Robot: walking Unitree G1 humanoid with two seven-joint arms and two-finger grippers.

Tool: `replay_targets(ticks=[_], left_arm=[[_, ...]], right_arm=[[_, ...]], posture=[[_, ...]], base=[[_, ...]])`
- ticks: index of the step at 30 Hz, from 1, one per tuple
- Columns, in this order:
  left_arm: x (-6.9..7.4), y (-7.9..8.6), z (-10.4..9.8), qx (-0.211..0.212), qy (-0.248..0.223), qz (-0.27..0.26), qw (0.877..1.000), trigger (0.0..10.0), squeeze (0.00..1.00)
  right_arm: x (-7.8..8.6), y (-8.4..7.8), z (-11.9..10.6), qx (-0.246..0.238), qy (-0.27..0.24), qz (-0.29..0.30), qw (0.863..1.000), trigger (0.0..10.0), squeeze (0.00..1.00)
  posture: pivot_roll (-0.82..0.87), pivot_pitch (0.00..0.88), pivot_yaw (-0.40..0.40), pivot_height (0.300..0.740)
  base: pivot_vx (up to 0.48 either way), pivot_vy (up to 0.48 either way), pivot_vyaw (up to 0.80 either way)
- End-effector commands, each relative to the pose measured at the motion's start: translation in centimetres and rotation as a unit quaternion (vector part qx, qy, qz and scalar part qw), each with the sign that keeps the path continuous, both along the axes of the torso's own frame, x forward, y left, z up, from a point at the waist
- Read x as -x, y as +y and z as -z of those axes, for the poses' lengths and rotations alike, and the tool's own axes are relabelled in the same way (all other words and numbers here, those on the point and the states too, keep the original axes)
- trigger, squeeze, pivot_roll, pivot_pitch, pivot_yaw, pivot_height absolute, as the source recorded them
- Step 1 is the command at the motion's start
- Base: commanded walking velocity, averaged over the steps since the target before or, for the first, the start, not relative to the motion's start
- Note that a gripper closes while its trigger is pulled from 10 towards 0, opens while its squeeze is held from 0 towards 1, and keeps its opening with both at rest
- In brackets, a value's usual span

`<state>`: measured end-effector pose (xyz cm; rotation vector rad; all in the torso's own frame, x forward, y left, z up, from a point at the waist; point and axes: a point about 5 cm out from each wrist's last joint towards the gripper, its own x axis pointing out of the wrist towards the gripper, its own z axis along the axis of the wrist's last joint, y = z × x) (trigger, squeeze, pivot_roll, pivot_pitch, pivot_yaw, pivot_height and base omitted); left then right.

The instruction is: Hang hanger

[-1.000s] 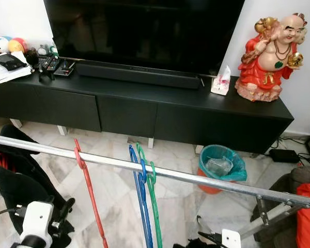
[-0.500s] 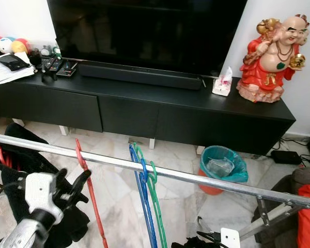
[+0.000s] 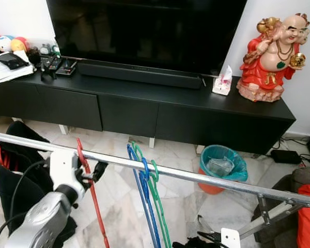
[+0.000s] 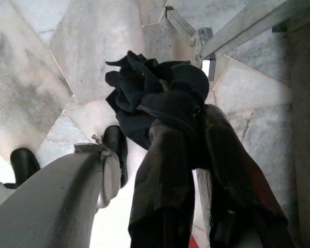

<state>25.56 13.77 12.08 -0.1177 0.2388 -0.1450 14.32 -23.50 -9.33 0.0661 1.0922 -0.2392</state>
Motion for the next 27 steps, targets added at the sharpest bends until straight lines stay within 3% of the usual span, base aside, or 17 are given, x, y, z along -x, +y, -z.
replay_targets(ticks=[1, 8, 14, 21, 27], left_arm=[[-0.3, -0.4, 0.1, -0.023, 0.027, -0.01, 0.999, 10.0, 0.0], [0.7, 0.1, 0.3, -0.059, 0.087, -0.01, 0.994, 10.0, 0.0], [1.7, 0.2, -1.4, -0.067, 0.056, 0.009, 0.996, 10.0, 0.0], [3.4, 0.7, -2.6, -0.106, 0.084, 0.075, 0.988, 10.0, 0.0], [3.6, 0.9, -2.3, -0.12, 0.118, 0.091, 0.981, 10.0, 0.0]], right_arm=[[-0.2, -0.4, -0.2, 0.004, -0.006, 0.007, 1.0, 10.0, 0.0], [-0.3, -0.4, -0.2, 0.003, -0.006, 0.007, 1.0, 10.0, 0.0], [-0.3, -0.4, -0.2, 0.005, -0.005, 0.004, 1.0, 10.0, 0.0], [-0.4, -0.5, -0.3, 0.006, -0.006, 0.0, 1.0, 10.0, 0.0], [-0.6, -0.5, -0.3, 0.006, -0.007, -0.005, 1.0, 10.0, 0.0]], posture=[[0.07, 0.0, -0.089, 0.74], [0.08, 0.0, -0.091, 0.74], [0.09, 0.0, -0.1, 0.74], [0.11, 0.0, -0.109, 0.74], [0.12, 0.0, -0.111, 0.74]], base=[[0.0, 0.0, 0.0], [0.0, 0.0, 0.0], [0.0, 0.0, 0.0], [0.0, 0.0, 0.0], [0.0, 0.0, 0.0]])
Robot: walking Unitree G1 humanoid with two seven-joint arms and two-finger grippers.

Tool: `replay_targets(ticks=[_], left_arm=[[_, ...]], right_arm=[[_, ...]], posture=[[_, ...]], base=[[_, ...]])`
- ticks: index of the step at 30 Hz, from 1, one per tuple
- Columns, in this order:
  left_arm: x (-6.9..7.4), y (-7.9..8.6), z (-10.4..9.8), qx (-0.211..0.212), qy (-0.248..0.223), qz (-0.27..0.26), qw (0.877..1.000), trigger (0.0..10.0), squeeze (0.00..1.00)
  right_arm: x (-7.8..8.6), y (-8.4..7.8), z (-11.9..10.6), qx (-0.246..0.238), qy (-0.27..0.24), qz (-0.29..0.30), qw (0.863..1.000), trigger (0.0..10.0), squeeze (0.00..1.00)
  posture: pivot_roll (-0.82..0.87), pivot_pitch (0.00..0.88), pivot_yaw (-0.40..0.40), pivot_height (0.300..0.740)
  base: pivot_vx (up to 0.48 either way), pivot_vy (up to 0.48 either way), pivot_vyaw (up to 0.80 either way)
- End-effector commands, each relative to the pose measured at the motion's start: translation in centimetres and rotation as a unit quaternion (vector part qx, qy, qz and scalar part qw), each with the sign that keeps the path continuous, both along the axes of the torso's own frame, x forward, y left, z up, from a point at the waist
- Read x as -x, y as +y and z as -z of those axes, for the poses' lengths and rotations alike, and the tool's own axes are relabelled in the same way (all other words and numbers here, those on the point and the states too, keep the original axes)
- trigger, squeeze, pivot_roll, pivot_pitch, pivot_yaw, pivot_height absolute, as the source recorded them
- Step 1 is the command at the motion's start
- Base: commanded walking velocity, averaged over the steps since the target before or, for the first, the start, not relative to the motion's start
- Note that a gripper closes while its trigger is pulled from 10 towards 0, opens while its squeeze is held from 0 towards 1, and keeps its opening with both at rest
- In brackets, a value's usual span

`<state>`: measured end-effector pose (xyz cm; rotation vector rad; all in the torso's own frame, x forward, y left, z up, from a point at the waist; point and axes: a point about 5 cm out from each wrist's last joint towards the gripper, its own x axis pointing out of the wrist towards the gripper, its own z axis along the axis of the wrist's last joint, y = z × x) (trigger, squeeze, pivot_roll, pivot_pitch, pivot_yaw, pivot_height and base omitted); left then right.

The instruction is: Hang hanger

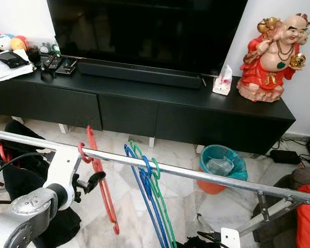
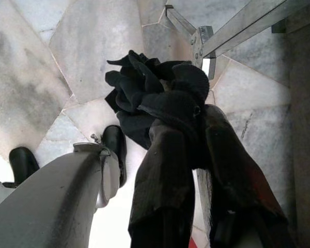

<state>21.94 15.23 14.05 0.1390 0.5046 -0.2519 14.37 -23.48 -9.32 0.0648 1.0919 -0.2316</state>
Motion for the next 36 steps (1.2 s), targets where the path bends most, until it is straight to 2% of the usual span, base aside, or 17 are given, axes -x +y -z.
replay_targets(ticks=[1, 5, 9, 15, 18, 20, 21, 22, 23, 24, 29, 36], left_arm=[[0.0, -0.5, -0.2, 0.009, 0.004, 0.009, 1.0, 10.0, 0.0], [-0.4, 0.1, 0.5, 0.004, 0.015, -0.014, 1.0, 10.0, 0.0], [-1.8, 0.7, 1.1, -0.001, 0.018, -0.052, 0.998, 10.0, 0.0], [-3.0, 1.8, 2.0, -0.033, 0.019, -0.101, 0.994, 10.0, 0.0], [-3.3, 1.7, 2.2, -0.024, 0.019, -0.102, 0.994, 10.0, 0.0], [-4.1, 1.5, 2.3, -0.022, 0.001, -0.088, 0.996, 10.0, 0.0], [-4.2, 1.5, 2.3, -0.025, -0.004, -0.085, 0.996, 6.0, 0.0], [-4.7, 1.4, 2.3, -0.031, -0.017, -0.074, 0.997, 4.2, 0.0], [-4.8, 1.3, 2.3, -0.033, -0.021, -0.071, 0.997, 4.2, 0.0], [-5.1, 1.2, 2.1, -0.042, -0.033, -0.059, 0.997, 0.0, 0.0], [-5.8, 1.0, 1.9, -0.047, -0.052, -0.026, 0.997, 0.0, 0.0], [-5.5, 0.7, 2.7, -0.047, -0.045, 0.008, 0.998, 0.0, 0.0]], right_arm=[[-0.5, -0.5, -0.3, 0.007, -0.006, -0.002, 1.0, 10.0, 0.0], [-0.5, -0.5, -0.3, 0.007, -0.007, 0.0, 1.0, 10.0, 0.0], [-0.6, -0.5, -0.3, 0.006, -0.007, 0.0, 1.0, 10.0, 0.0], [-0.6, -0.4, -0.3, 0.004, -0.007, 0.001, 1.0, 10.0, 0.0], [-0.6, -0.4, -0.3, 0.004, -0.007, 0.001, 1.0, 10.0, 0.0], [-0.6, -0.4, -0.3, 0.003, -0.007, 0.0, 1.0, 10.0, 0.0], [-0.6, -0.4, -0.3, 0.003, -0.007, 0.0, 1.0, 10.0, 0.0], [-0.6, -0.4, -0.3, 0.003, -0.007, 0.001, 1.0, 10.0, 0.0], [-0.6, -0.4, -0.3, 0.003, -0.007, 0.001, 1.0, 10.0, 0.0], [-0.6, -0.4, -0.3, 0.003, -0.008, 0.002, 1.0, 10.0, 0.0], [-0.6, -0.4, -0.3, 0.003, -0.009, 0.003, 1.0, 10.0, 0.0], [-0.6, -0.4, -0.3, 0.002, -0.009, 0.003, 1.0, 10.0, 0.0]], posture=[[0.12, 0.0, -0.111, 0.74], [0.11, 0.0, -0.109, 0.74], [0.11, 0.0, -0.111, 0.74], [0.1, 0.0, -0.112, 0.74], [0.1, 0.0, -0.112, 0.74], [0.1, 0.0, -0.114, 0.74], [0.09, 0.0, -0.112, 0.74], [0.09, 0.0, -0.112, 0.74], [0.09, 0.0, -0.112, 0.74], [0.09, 0.0, -0.112, 0.74], [0.09, 0.0, -0.111, 0.74], [0.09, 0.0, -0.111, 0.74]], base=[[0.0, 0.0, 0.0], [0.0, 0.0, 0.0], [0.0, 0.0, 0.0], [0.0, 0.0, 0.0], [0.0, 0.0, 0.0], [0.0, 0.0, 0.0], [0.0, 0.0, 0.0], [0.0, 0.0, 0.0], [0.0, 0.0, 0.0], [0.0, 0.0, 0.0], [0.0, 0.0, 0.0], [0.0, 0.0, 0.0]])
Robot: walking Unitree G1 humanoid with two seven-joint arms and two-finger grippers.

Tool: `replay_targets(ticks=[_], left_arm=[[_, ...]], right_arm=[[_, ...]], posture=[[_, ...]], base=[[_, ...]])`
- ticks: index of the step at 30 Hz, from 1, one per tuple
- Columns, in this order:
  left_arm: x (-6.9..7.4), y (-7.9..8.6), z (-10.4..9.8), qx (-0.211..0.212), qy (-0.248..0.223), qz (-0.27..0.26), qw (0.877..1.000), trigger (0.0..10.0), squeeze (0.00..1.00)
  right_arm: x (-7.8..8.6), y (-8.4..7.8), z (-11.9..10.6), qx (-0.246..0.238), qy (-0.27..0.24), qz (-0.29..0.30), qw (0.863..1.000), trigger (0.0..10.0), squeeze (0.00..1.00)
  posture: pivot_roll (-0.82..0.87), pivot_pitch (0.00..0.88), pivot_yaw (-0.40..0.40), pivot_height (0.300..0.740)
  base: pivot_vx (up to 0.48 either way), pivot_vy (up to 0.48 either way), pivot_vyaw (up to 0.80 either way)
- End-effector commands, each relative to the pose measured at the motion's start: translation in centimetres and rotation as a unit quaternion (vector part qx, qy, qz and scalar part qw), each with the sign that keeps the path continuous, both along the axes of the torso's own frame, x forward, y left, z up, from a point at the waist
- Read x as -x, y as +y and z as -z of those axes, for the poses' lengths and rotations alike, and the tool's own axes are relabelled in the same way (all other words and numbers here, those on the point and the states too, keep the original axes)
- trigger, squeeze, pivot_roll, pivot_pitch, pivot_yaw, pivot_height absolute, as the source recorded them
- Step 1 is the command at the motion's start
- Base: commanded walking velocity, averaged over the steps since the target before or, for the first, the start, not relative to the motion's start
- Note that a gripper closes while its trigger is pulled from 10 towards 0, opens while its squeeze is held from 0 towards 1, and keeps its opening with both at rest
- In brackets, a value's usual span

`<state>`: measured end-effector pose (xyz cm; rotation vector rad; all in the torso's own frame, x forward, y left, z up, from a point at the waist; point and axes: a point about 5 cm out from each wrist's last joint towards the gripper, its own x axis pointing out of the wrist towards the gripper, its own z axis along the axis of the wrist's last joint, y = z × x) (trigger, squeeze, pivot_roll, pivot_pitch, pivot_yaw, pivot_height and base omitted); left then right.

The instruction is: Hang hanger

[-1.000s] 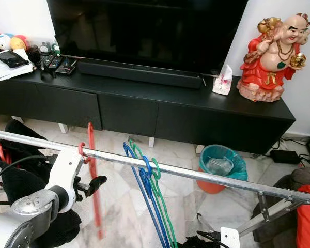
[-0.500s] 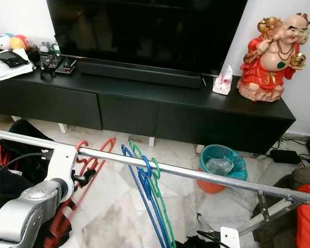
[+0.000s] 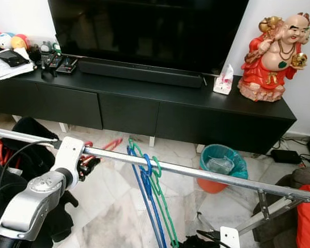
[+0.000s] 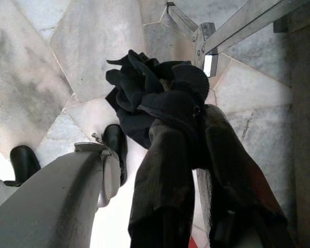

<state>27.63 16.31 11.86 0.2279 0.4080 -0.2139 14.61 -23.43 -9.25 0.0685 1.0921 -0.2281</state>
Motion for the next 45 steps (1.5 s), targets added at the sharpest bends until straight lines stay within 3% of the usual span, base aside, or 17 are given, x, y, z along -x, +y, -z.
replay_targets(ticks=[1, 12, 28, 29, 31, 32, 45], left_arm=[[0.2, -0.4, 0.7, -0.006, 0.012, 0.015, 1.0, 0.0, 0.0], [0.4, -0.3, 1.2, -0.027, 0.021, 0.018, 0.999, 0.0, 0.0], [1.0, -0.4, 0.2, -0.009, -0.014, 0.005, 1.0, 0.0, 0.0], [1.0, -0.3, -0.1, -0.004, -0.025, -0.001, 1.0, 4.8, 0.0], [0.9, -0.1, -0.3, -0.002, -0.033, -0.008, 0.999, 4.8, 0.0], [0.9, 0.0, -0.4, -0.005, -0.039, -0.01, 0.999, 10.0, 0.0], [0.9, 0.0, -0.4, -0.005, -0.039, -0.01, 0.999, 10.0, 0.0]], right_arm=[[-0.4, -0.4, -0.3, 0.003, -0.008, 0.003, 1.0, 10.0, 0.0], [-0.3, -0.4, -0.2, 0.002, -0.006, 0.002, 1.0, 10.0, 0.0], [-0.4, -0.4, -0.2, 0.004, -0.005, 0.0, 1.0, 10.0, 0.0], [-0.4, -0.4, -0.2, 0.004, -0.005, 0.0, 1.0, 10.0, 0.0], [-0.4, -0.4, -0.2, 0.004, -0.006, 0.0, 1.0, 10.0, 0.0], [-0.4, -0.4, -0.2, 0.004, -0.006, 0.0, 1.0, 10.0, 0.0], [-0.4, -0.4, -0.2, 0.004, -0.006, 0.0, 1.0, 10.0, 0.0]], posture=[[0.09, 0.0, -0.111, 0.74], [0.09, 0.0, -0.112, 0.74], [0.09, 0.0, -0.113, 0.74], [0.09, 0.0, -0.113, 0.74], [0.09, 0.0, -0.113, 0.74], [0.09, 0.0, -0.113, 0.74], [0.09, 0.0, -0.113, 0.74]], base=[[0.0, 0.0, 0.0], [0.0, 0.0, 0.0], [0.0, 0.0, 0.0], [0.0, 0.0, 0.0], [0.0, 0.0, 0.0], [0.0, 0.0, 0.0], [0.0, 0.0, 0.0]])
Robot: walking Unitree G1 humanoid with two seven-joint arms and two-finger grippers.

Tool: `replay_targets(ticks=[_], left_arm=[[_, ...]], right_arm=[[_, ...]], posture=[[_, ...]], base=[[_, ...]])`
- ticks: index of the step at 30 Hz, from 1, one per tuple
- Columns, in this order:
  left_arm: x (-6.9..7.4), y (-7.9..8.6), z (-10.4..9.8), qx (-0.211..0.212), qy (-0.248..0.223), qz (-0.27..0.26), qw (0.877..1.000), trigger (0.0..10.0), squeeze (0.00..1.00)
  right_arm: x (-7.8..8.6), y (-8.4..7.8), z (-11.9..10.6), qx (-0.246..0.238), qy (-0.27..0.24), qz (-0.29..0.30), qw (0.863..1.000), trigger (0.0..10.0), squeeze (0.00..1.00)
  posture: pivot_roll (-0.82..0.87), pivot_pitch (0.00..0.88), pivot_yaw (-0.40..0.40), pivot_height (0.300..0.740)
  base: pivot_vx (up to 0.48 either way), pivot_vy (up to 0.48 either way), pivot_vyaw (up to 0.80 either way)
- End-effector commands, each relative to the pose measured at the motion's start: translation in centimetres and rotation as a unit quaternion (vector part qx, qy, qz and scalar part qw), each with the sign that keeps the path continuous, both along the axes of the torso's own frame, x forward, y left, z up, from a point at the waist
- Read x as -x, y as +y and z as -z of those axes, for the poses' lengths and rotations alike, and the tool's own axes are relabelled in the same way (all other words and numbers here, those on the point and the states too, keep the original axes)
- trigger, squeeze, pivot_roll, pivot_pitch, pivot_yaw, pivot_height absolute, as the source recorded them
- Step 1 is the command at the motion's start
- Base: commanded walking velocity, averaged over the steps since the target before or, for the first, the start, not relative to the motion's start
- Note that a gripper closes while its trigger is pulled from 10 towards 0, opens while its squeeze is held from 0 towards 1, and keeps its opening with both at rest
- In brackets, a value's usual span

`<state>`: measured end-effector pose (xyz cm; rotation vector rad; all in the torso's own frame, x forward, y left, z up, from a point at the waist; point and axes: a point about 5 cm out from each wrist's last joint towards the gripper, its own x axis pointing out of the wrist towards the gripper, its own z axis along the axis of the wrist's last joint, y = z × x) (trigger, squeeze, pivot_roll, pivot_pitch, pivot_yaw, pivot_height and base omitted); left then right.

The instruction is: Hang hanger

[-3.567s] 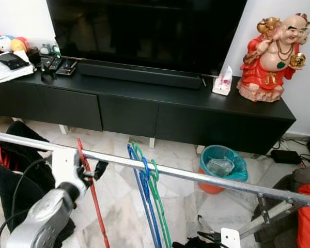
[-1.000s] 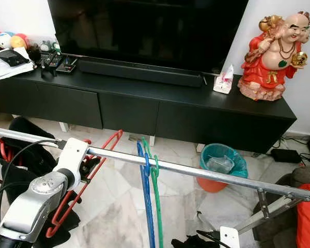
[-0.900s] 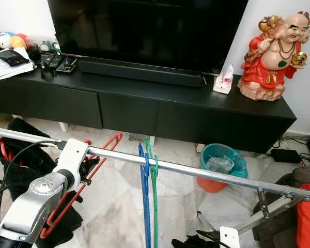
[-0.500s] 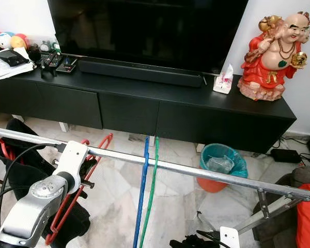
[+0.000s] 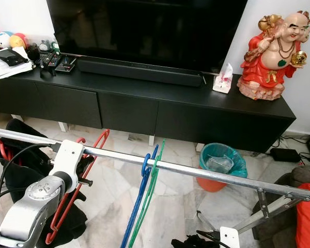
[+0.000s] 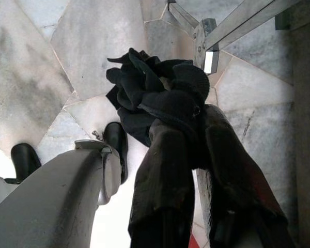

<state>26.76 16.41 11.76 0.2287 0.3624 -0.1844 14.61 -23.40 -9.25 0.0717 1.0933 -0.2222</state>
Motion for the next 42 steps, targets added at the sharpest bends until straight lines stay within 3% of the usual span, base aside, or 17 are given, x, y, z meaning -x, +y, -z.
replay_targets(ticks=[1, 17, 18, 21, 38, 39, 40, 42], left_arm=[[0.1, -0.1, -0.5, -0.004, -0.015, 0.002, 1.0, 10.0, 0.0], [0.2, 0.0, -0.7, -0.002, -0.021, 0.001, 1.0, 10.0, 0.0], [0.7, -0.1, -0.9, 0.011, -0.035, -0.001, 0.999, 10.0, 1.0], [1.4, -0.4, -1.2, 0.029, -0.053, -0.004, 0.998, 10.0, 1.0], [1.8, -0.5, -1.0, 0.027, -0.044, 0.004, 0.999, 10.0, 1.0], [1.9, -0.5, -0.9, 0.025, -0.042, 0.007, 0.999, 10.0, 0.69], [1.9, -0.5, -0.9, 0.023, -0.042, 0.008, 0.999, 10.0, 0.0], [2.0, -0.5, -0.9, 0.02, -0.039, 0.008, 0.999, 10.0, 0.0]], right_arm=[[-0.4, -0.5, -0.3, 0.006, -0.006, 0.002, 1.0, 10.0, 0.0], [-0.4, -0.5, -0.3, 0.007, -0.006, 0.001, 1.0, 10.0, 0.0], [-0.4, -0.5, -0.3, 0.007, -0.005, 0.0, 1.0, 10.0, 0.0], [-0.4, -0.5, -0.3, 0.007, -0.005, -0.003, 1.0, 10.0, 0.0], [-0.4, -0.5, -0.3, 0.006, -0.005, -0.003, 1.0, 10.0, 0.0], [-0.4, -0.4, -0.3, 0.006, -0.005, -0.003, 1.0, 10.0, 0.0], [-0.4, -0.4, -0.3, 0.006, -0.004, -0.003, 1.0, 10.0, 0.0], [-0.4, -0.4, -0.3, 0.006, -0.004, -0.004, 1.0, 10.0, 0.0]], posture=[[0.09, 0.0, -0.113, 0.74], [0.09, 0.0, -0.113, 0.74], [0.1, 0.0, -0.118, 0.74], [0.1, 0.0, -0.118, 0.74], [0.1, 0.0, -0.118, 0.74], [0.1, 0.0, -0.118, 0.74], [0.1, 0.0, -0.117, 0.74], [0.1, 0.0, -0.117, 0.74]], base=[[0.0, 0.0, 0.0], [0.0, 0.0, 0.0], [0.0, 0.0, 0.0], [0.0, 0.0, 0.0], [0.0, 0.0, 0.0], [0.0, 0.0, 0.0], [0.0, 0.0, 0.0], [0.0, 0.0, 0.0]])
